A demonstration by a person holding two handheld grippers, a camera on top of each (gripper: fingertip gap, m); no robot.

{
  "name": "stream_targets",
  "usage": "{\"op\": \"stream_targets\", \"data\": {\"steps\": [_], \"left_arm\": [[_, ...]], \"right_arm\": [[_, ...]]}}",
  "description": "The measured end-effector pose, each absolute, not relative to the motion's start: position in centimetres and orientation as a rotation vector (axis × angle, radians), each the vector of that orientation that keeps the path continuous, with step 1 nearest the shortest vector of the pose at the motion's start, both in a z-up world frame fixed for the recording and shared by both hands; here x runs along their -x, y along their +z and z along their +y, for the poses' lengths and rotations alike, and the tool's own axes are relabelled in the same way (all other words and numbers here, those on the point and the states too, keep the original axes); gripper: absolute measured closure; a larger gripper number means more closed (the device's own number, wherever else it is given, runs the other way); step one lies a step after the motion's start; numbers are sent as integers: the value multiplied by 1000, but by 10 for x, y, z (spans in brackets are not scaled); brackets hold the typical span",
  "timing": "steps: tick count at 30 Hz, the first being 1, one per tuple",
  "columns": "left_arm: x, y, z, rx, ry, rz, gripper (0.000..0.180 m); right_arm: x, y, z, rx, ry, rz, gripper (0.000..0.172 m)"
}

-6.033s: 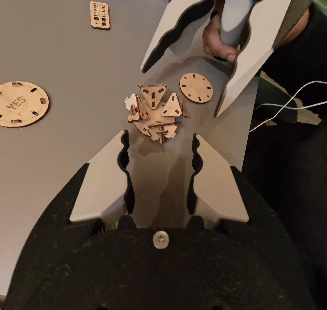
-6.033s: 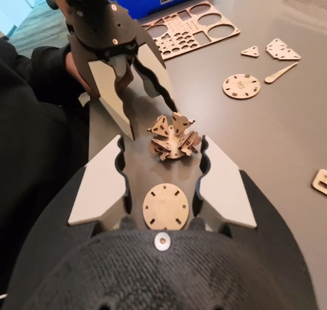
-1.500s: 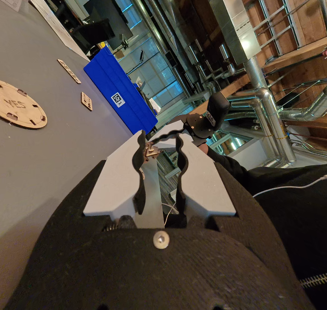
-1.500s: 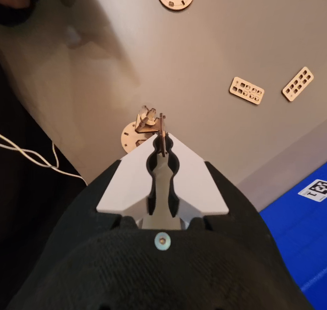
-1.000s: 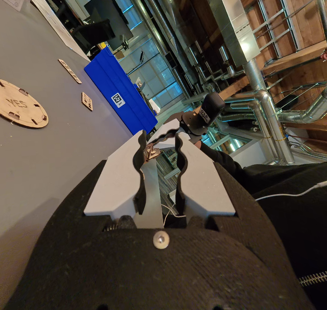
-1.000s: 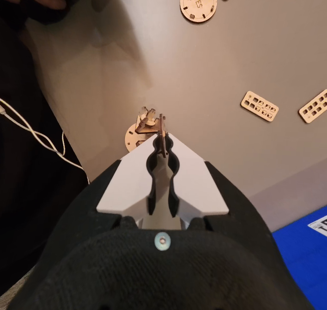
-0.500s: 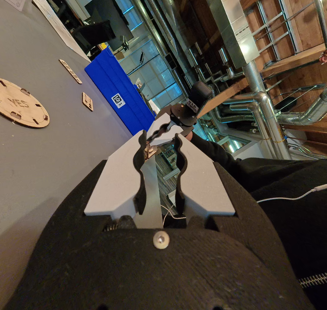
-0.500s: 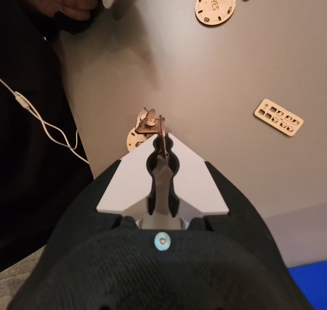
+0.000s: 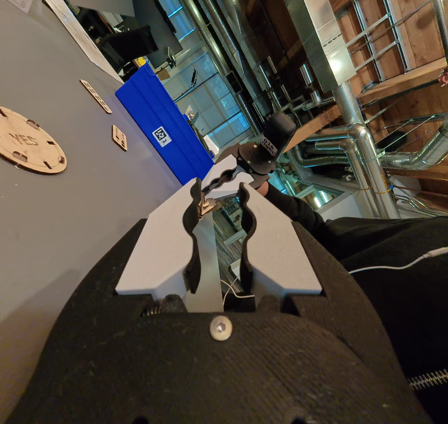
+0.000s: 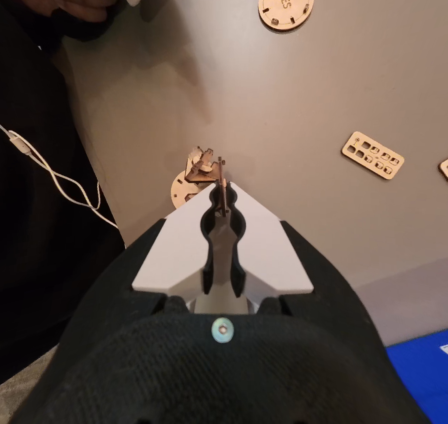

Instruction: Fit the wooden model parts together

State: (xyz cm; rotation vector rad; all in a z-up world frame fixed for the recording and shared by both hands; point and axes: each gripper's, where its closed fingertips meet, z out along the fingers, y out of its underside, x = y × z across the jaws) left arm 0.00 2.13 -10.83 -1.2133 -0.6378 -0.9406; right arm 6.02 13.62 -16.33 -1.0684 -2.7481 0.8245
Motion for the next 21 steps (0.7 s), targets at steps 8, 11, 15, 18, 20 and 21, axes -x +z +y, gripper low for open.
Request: {"op": "stream_targets", "data": {"steps": [8,11,15,18,20,21], "left_arm": [[-35,-126,40,1465,-945,-533,164],[-47,-134,48,1548,-987,-522,163],[-64,-147,59,1679,-1027,-487,164],[-77,-153,66,1765,-1041,-435,163],[-82,-157,70,1808,-1058,-408,163],[-86,-160,72,1837,-1070,-393,164]], "right_arm": [[-61,-162,131,968,864,-2722,169],[-60,-162,130,979,933,-2706,169],[-60,-161,130,978,1026,-2698,169],[-64,-161,125,919,1077,-2727,169],[-66,-161,123,878,1078,-2749,168],[-66,-161,123,864,1068,-2755,168]]}}
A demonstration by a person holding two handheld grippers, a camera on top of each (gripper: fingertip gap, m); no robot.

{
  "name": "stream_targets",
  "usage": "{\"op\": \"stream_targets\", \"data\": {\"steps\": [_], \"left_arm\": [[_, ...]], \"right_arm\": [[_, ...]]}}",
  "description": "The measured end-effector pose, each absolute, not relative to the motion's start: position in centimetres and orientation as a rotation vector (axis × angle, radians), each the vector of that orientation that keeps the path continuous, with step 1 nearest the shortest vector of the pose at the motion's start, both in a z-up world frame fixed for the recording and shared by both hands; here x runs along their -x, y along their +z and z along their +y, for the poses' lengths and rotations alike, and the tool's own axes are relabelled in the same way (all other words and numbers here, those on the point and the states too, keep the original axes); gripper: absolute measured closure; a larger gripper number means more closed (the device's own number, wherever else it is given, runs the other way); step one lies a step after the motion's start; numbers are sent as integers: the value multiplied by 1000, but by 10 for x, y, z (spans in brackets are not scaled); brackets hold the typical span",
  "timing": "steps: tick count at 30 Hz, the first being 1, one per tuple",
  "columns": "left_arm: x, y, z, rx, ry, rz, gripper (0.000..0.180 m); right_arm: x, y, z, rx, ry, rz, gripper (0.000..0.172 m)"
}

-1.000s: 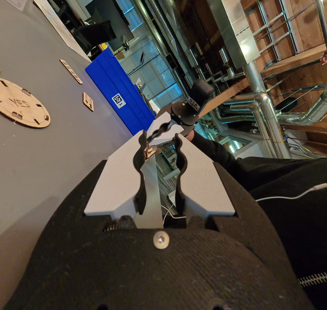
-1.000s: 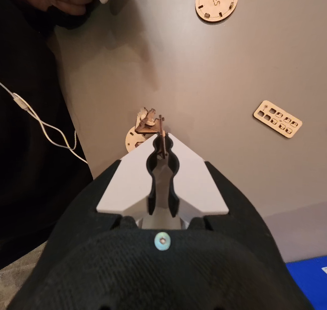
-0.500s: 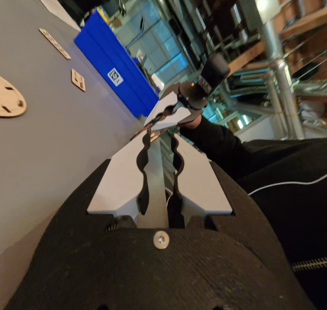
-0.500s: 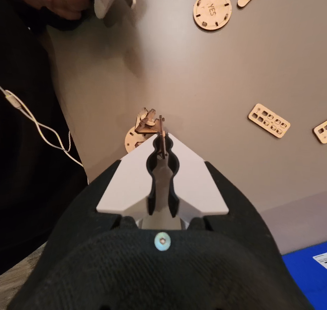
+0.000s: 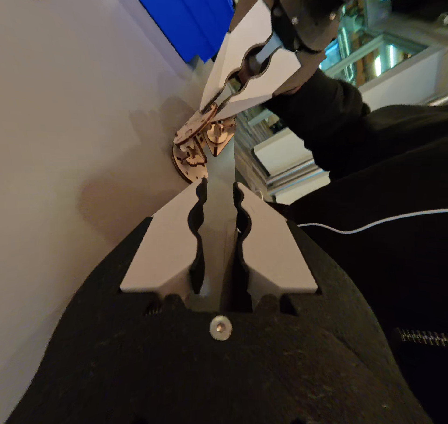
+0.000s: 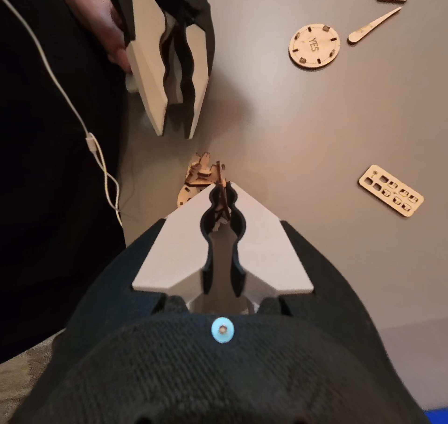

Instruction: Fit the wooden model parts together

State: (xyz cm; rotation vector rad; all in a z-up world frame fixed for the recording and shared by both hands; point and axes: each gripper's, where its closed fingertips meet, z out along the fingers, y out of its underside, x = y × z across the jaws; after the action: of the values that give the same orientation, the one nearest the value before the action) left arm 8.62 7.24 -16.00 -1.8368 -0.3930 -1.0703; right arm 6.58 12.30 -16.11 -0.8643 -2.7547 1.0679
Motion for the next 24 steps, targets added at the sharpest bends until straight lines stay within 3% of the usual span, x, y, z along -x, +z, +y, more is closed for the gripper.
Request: {"op": "stream_targets", "data": {"steps": [24], "left_arm": [[-68,-120,85,1398,-1402,-530,147]], "right_arm": [[-53,-102,101,561,1112,-2428,169]]}}
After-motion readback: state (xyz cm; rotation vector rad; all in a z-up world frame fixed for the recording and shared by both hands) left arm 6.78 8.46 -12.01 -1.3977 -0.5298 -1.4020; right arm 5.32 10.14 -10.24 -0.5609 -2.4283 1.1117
